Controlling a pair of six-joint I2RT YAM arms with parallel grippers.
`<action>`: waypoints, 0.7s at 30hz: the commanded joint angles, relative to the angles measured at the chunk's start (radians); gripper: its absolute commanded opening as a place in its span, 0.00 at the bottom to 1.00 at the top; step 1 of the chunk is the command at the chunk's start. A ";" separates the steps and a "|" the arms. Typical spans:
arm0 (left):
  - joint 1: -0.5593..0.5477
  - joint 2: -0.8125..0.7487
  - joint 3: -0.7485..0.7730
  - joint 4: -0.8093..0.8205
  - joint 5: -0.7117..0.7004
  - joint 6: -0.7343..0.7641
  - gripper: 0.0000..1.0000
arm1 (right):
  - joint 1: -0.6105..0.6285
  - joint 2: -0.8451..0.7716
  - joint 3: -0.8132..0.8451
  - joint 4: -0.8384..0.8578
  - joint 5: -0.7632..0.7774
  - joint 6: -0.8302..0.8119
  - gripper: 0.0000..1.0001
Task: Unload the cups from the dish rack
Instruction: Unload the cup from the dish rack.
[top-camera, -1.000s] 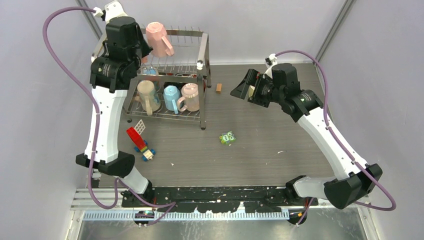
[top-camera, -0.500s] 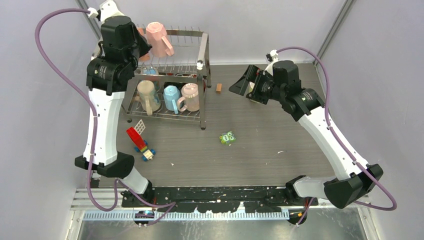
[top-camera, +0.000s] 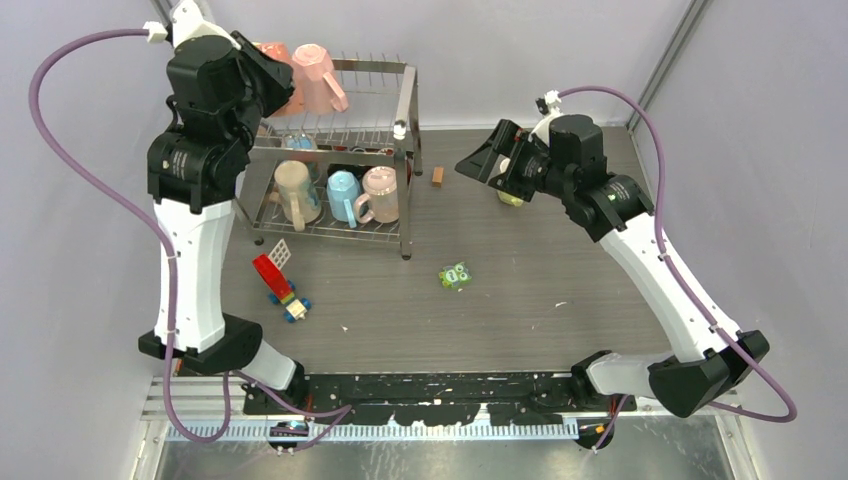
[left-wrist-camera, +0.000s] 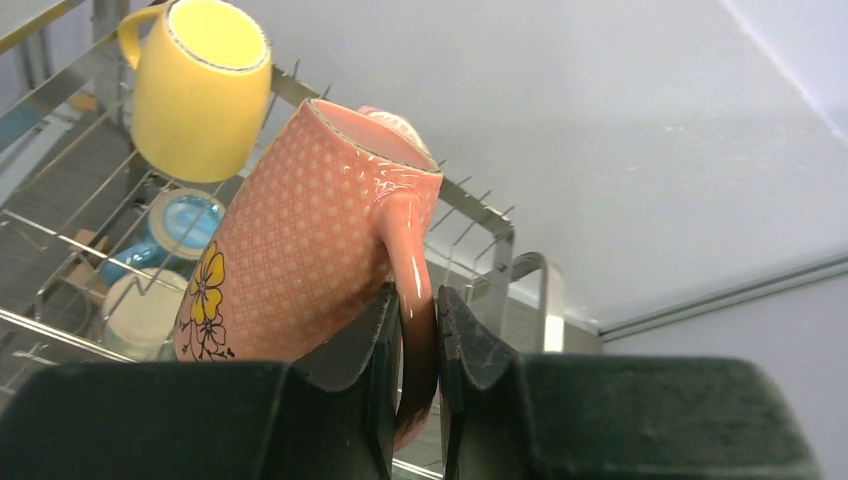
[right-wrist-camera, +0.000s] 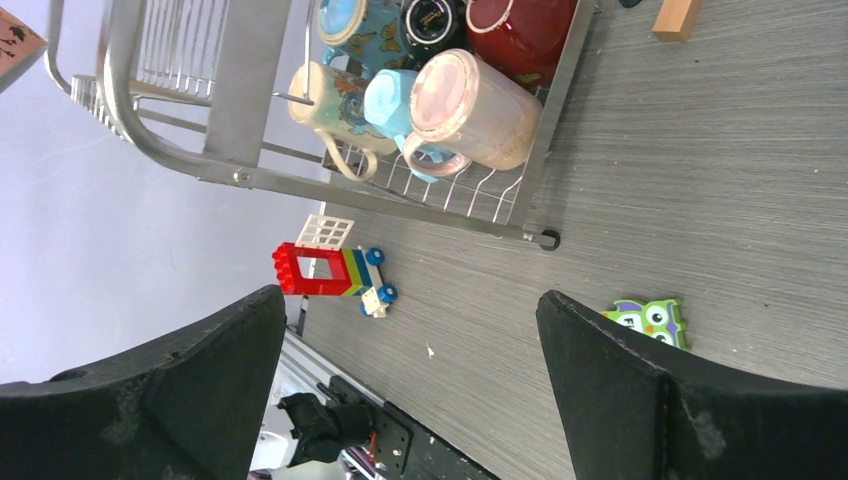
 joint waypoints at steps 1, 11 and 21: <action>0.005 -0.058 0.060 0.158 0.062 -0.070 0.00 | 0.021 -0.038 0.051 0.067 0.019 0.028 1.00; 0.004 -0.058 0.048 0.157 0.233 -0.214 0.00 | 0.077 -0.087 0.028 0.083 0.071 0.048 1.00; -0.069 -0.052 0.053 0.157 0.298 -0.311 0.00 | 0.118 -0.200 -0.046 0.091 0.148 0.002 1.00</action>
